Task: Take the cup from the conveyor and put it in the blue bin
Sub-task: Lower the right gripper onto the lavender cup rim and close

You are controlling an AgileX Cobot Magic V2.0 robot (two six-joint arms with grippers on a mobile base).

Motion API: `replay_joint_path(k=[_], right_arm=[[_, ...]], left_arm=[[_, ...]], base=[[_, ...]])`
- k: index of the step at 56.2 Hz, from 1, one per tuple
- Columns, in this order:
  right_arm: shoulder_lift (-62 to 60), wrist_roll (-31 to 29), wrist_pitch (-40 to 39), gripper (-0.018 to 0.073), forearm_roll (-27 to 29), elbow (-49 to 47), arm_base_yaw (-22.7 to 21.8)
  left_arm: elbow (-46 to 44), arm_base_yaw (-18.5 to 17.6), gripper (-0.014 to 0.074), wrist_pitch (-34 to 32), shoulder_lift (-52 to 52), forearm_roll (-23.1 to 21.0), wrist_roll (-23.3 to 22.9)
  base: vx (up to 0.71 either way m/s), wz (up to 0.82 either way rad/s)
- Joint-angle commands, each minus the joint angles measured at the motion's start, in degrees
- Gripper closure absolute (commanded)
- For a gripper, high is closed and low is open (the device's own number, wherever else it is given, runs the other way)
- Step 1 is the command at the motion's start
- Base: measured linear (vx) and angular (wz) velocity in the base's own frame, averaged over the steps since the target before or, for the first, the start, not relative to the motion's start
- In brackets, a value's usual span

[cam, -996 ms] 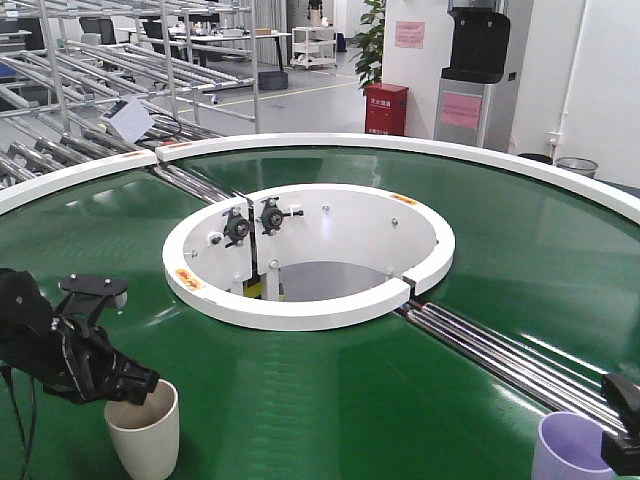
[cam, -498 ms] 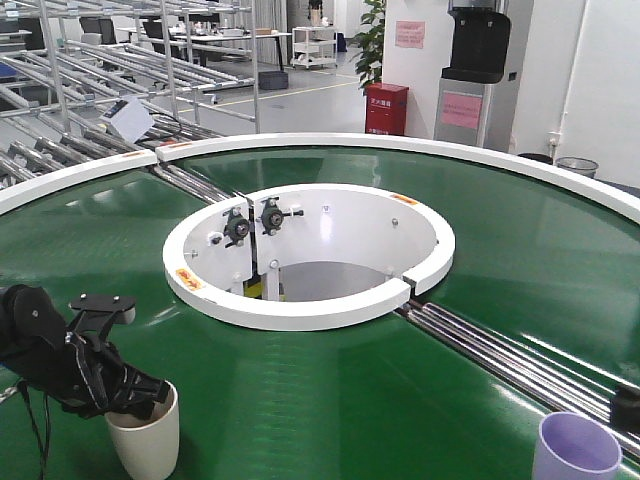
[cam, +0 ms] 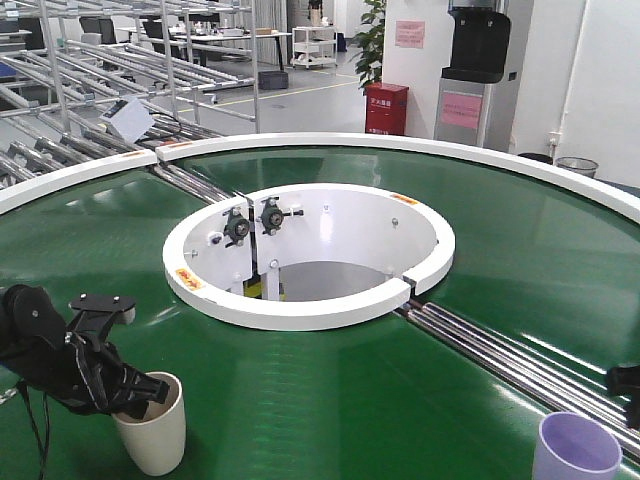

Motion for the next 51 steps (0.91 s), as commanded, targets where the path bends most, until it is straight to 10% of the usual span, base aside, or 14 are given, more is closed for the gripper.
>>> replay_joint_path(k=[1,32,51], right_arm=[[0.06,-3.78,-2.7,0.0103,3.8,-2.6,-0.35],[10.7,-6.92,-8.56,0.0167,6.64,-2.6,1.56],[11.87,-6.92,-8.25,0.0483,7.03,-2.54,1.56]], left_arm=[[-1.95,-0.41,0.0535,-2.67,-3.17,-1.16,0.02],[-1.95,-0.41,0.0534,-5.01,-3.11,-1.16,0.08],[-1.95,-0.41,0.0534,-5.03,-3.11,-1.16,0.08]], base=[[0.0,0.0],[0.0,0.0],[0.0,0.0]])
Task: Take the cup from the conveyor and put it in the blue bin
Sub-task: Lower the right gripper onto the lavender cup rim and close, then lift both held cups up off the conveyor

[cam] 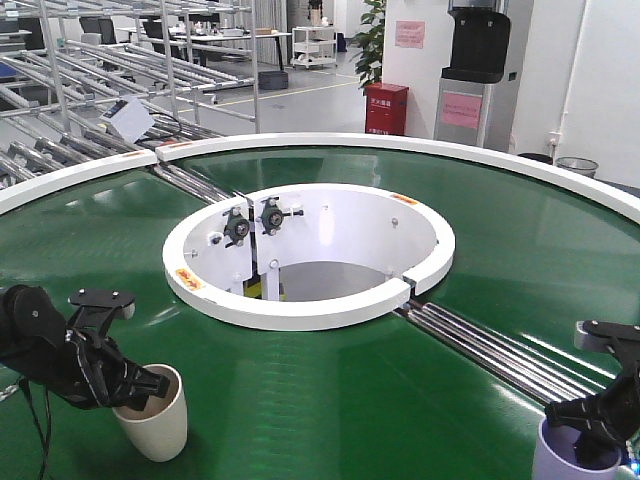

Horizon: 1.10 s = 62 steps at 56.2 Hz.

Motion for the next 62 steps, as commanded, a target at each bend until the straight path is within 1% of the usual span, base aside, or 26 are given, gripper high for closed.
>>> replay_joint_path(k=[1,4,7,13,17,21,25,30,32,36,39,43,49,52,55,57,62], right_arm=[[-2.55,0.09,-2.09,0.0504,0.58,-1.77,-0.19],[-2.55,0.09,-1.9,0.0549,0.76,-1.77,-0.19],[-2.55,0.09,-1.11,0.0575,1.24,-1.77,-0.19],[-2.62,-1.54,1.21,0.0573,2.43,-1.77,-0.19],[-3.34,-3.22,1.17,0.0571,3.74,-1.77,-0.19],[-5.17,-4.47,-0.66,0.0569,5.33,-1.77,-0.14],[-7.8,-5.09,-3.48,0.0568,8.1,-1.77,0.09],[-11.72,-5.51,-7.75,0.0568,8.64,-1.82,2.55],[-13.25,-5.69,-9.61,0.0568,8.27,-2.04,4.32],[-15.34,-5.35,-11.11,0.0568,6.73,-3.73,8.04],[-16.4,-3.65,-11.18,0.0568,4.89,-6.03,11.16],[-17.93,0.63,-10.29,0.0568,1.49,-9.79,14.62],[-20.84,8.21,-9.26,0.0568,-7.12,-15.24,18.81],[-22.71,11.84,-9.42,0.0568,-10.81,-16.41,20.01],[-25.53,15.62,-10.31,0.0568,-12.71,-16.06,20.54],[-27.43,16.68,-10.95,0.0568,-13.2,-15.29,20.48],[-33.13,16.24,-13.61,0.0568,-14.82,-11.38,20.48]], left_arm=[[-1.95,-0.41,0.0534,-2.35,-3.11,-1.21,0.08],[-1.95,-0.41,0.0534,-2.07,-3.11,-1.21,0.08],[-1.95,-0.41,0.0534,-2.02,-3.3,-1.26,0.08],[-1.95,-0.41,0.0534,-2.02,-4.48,-1.41,0.08],[-1.95,-0.41,0.0534,-2.03,-5.72,-1.41,0.08],[-1.95,-0.41,0.0534,-2.03,-7.32,-1.41,0.2],[-1.95,-0.41,0.0534,-2.92,-9.7,-1.48,0.14],[-1.95,-0.41,0.0534,-4.02,-12.85,-2.43,0.14],[-1.95,-0.46,0.0534,-4.38,-13.9,-3.21,0.14],[-1.95,-0.46,0.0534,-4.84,-16.42,-4.24,0.14],[-1.95,-0.46,0.0534,-4.85,-18.76,-4.18,0.46],[-1.95,-0.46,0.0534,-4.33,-21.6,-4.18,2.27],[-1.02,-0.46,0.0534,-4.68,-26.44,-4.38,6.15],[0.87,-0.46,0.0534,-5.82,-30.68,-4.47,7.91],[3.33,-0.46,0.0534,-7.75,-35.03,-4.47,9.33],[4.75,-0.46,0.0534,-8.78,-37.38,-4.47,9.93],[9.4,-0.46,0.0534,-9.45,-45.13,-5.21,10.22]], base=[[0.0,0.0],[0.0,0.0],[0.0,0.0],[0.0,0.0],[0.0,0.0],[0.0,0.0],[0.0,0.0],[0.0,0.0],[0.0,0.0],[0.0,0.0],[0.0,0.0],[0.0,0.0],[0.0,0.0],[0.0,0.0],[0.0,0.0],[0.0,0.0],[0.0,0.0]])
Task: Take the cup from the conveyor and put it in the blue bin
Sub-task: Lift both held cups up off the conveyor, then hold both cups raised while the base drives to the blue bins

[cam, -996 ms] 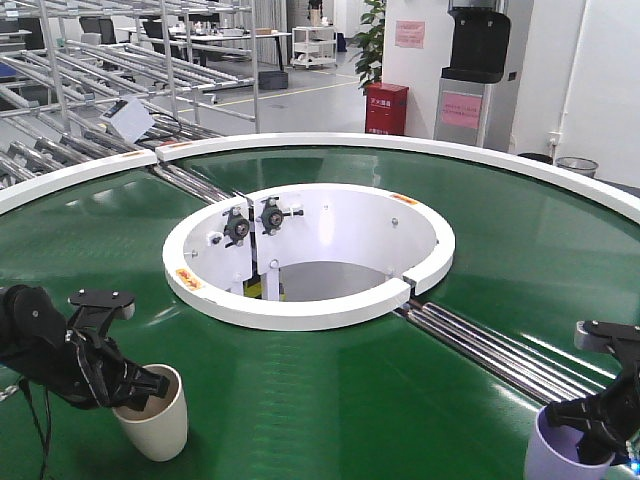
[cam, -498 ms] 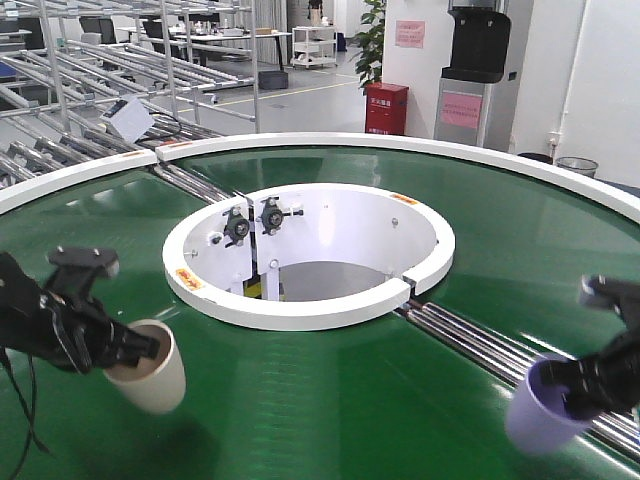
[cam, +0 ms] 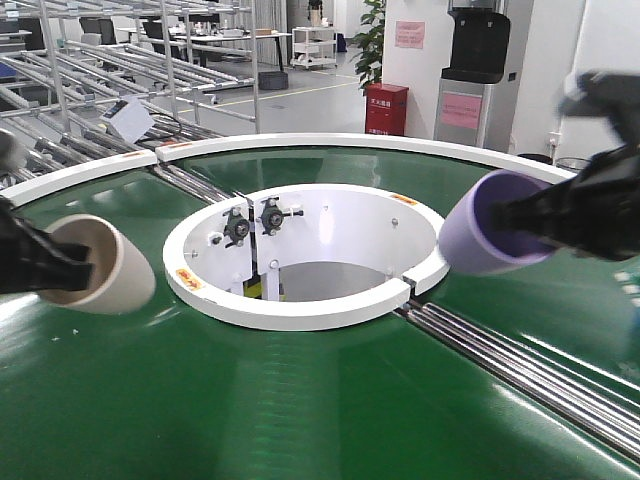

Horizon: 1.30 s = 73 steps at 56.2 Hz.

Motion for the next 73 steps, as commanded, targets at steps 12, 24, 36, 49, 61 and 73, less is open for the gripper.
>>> replay_joint_path(k=[12,24,36,49,61,73], right_arm=[[-14.74,-0.21,-10.07,0.0568,-3.82,9.15,-0.04],[-16.84,-0.21,-9.82,0.0568,0.78,9.39,-0.04],[-16.84,-0.21,-9.83,0.0568,0.78,9.39,-0.04],[-16.84,-0.26,-9.82,0.0568,0.78,9.39,-0.04],[-16.84,-0.26,-9.82,0.0568,0.78,9.39,-0.04],[-16.84,-0.26,-9.82,0.0568,0.78,9.39,-0.04]], left_arm=[[12.11,-0.46,0.0534,-9.3,-21.24,-4.63,0.66],[14.59,-0.41,0.0534,-7.51,-24.83,-4.91,0.44],[14.59,-0.41,0.0534,-6.95,-24.62,-4.91,0.48],[14.59,-0.41,0.0534,-6.95,-24.62,-4.91,0.48],[14.59,-0.41,0.0534,-6.95,-24.62,-4.91,0.48],[14.59,-0.41,0.0534,-6.95,-24.62,-4.91,0.48]], base=[[0.0,0.0],[0.0,0.0],[0.0,0.0],[0.0,0.0],[0.0,0.0],[0.0,0.0]])
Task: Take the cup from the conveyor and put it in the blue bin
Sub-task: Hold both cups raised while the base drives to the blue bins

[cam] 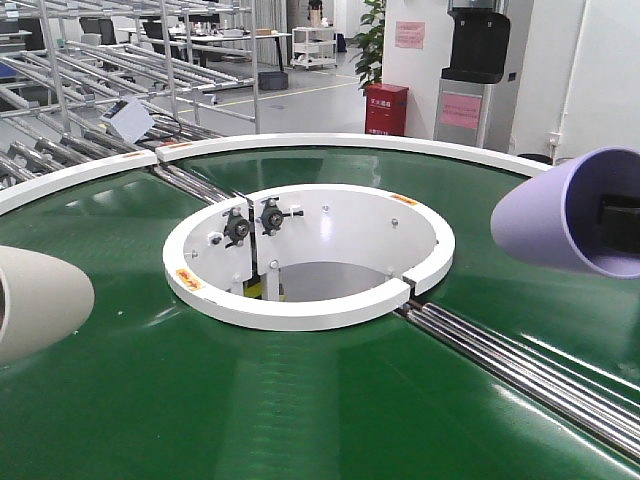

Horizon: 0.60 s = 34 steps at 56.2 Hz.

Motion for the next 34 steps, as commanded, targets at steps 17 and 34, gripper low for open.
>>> replay_joint_path(k=[17,34], right_arm=[[-0.81,-0.28,-5.6,0.0568,-0.44,-1.62,-0.04],[-0.81,-0.28,-5.6,0.0568,-0.44,-1.62,-0.04]], left_arm=[[-1.44,-0.41,0.0534,-4.39,-0.54,-1.73,-0.11],[-1.44,-0.41,0.0534,-4.39,-0.54,-1.73,-0.11]], base=[[0.0,0.0],[-0.01,0.0]])
